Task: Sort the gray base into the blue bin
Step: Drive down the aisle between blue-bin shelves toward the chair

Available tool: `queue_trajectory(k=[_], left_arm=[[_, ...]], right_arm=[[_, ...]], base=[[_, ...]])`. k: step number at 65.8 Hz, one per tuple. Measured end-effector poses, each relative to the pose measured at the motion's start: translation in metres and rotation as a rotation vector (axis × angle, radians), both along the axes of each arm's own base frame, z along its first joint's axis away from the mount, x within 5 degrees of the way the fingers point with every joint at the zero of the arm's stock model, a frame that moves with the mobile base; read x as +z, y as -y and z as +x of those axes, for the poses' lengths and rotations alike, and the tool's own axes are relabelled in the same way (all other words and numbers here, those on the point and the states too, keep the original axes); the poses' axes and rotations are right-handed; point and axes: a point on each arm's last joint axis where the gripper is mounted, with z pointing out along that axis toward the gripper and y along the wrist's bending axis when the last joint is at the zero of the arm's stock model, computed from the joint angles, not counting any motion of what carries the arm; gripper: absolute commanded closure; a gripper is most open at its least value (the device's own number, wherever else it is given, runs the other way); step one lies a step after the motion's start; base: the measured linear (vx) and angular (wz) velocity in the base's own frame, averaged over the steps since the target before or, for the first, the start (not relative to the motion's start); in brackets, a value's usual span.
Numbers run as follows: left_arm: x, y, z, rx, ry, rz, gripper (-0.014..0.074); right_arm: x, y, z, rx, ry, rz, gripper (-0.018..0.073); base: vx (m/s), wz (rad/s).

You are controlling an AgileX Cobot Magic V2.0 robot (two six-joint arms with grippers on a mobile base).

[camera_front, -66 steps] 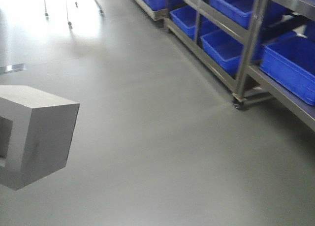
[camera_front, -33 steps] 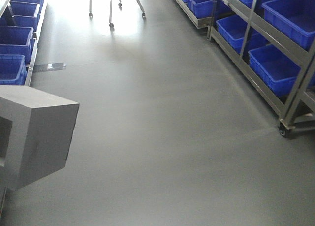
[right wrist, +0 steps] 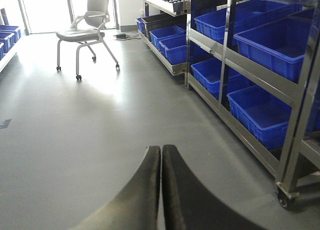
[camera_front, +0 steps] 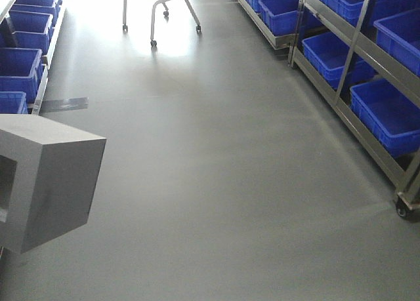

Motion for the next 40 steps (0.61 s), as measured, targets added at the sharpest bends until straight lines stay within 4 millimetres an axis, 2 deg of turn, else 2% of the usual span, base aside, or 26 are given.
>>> queue_trajectory(k=[40], left_arm=[[0.0,0.0,0.0,0.0,0.0,0.0,0.0603]], right_arm=[[0.0,0.0,0.0,0.0,0.0,0.0,0.0564]], base=[[0.47,0.07]])
